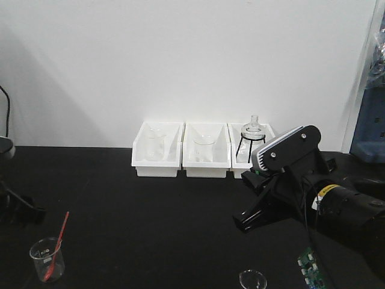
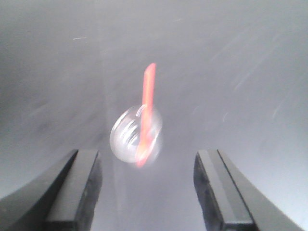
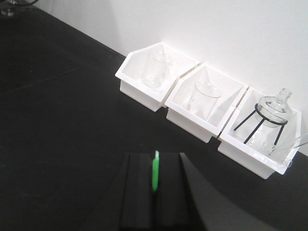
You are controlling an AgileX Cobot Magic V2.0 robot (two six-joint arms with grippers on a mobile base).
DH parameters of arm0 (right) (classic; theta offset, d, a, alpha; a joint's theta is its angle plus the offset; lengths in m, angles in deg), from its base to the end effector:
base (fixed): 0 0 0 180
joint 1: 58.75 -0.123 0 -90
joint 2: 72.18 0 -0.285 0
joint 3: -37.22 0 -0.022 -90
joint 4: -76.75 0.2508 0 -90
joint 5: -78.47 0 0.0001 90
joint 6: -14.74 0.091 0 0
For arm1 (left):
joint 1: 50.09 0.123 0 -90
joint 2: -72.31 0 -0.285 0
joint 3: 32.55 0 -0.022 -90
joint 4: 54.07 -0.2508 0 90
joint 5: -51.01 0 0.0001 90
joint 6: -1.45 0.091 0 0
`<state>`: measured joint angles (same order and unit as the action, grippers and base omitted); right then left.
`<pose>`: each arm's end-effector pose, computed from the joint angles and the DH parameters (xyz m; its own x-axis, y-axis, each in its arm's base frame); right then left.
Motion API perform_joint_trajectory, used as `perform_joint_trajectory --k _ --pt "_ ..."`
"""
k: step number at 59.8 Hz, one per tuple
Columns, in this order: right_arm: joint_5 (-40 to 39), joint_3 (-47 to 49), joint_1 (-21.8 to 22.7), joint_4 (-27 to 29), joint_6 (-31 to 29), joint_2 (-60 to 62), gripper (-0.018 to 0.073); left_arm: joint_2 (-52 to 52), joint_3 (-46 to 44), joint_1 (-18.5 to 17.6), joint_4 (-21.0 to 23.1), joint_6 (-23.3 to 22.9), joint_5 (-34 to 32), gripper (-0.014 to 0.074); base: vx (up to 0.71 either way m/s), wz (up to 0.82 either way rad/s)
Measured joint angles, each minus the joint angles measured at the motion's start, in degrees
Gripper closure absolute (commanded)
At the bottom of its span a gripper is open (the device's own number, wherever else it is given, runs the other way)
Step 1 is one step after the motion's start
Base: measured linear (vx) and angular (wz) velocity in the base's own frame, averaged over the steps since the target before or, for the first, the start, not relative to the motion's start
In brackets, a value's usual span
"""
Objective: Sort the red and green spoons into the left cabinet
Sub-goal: 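Grasp the red spoon in its beaker with the left gripper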
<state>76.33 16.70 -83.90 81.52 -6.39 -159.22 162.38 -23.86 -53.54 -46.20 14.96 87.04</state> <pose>0.2886 0.1352 0.3286 -0.1121 -0.3639 -0.9247 -0.4730 0.8379 -0.2724 0.3151 -0.0264 0.3279 -0.6801 0.1650 -0.7144 0.2033 0.9786 0.0325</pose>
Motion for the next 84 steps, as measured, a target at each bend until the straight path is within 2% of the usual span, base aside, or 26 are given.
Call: perform_joint_trajectory --k 13,26,47,56,65,72,73,77,84 --pt "0.14 0.0 0.0 0.0 0.0 0.0 0.0564 12.97 -8.56 0.0 1.06 0.51 -0.37 0.0064 0.0 0.0" --pt "0.19 0.0 0.0 0.0 0.06 0.0 0.0564 22.03 -13.26 0.0 3.24 1.22 -2.55 0.0064 0.0 0.0" --pt "0.19 0.0 0.0 0.0 0.0 0.0 0.0564 30.74 -16.77 0.0 4.51 2.57 -6.25 0.0064 0.0 0.0" --pt "0.19 0.0 0.0 0.0 -0.15 0.0 0.0564 32.6 -17.03 0.0 4.58 2.63 -8.04 0.0098 0.0 0.0" --pt "0.19 0.0 0.0 0.0 -0.9 0.0 0.0564 33.93 -17.03 0.0 4.65 2.63 -8.04 0.0209 0.0 0.0" --pt "0.19 0.0 0.0 0.0 -0.96 0.0 0.0564 34.18 -17.03 0.0 4.75 2.63 -8.42 0.0393 0.0 0.0" --pt "0.19 0.0 0.0 0.0 -0.97 0.0 0.0564 34.18 -17.03 0.0 4.82 2.63 -9.06 0.0486 0.0 0.0" --pt "0.19 0.0 0.0 0.0 -1.02 0.0 0.0564 34.18 -17.03 0.0 4.93 2.63 -10.33 0.06 0.0 0.0" --pt "0.19 0.0 0.0 0.0 -1.08 0.0 0.0564 33.74 -17.03 0.0 5.62 2.68 -11.47 0.0605 0.0 0.0"
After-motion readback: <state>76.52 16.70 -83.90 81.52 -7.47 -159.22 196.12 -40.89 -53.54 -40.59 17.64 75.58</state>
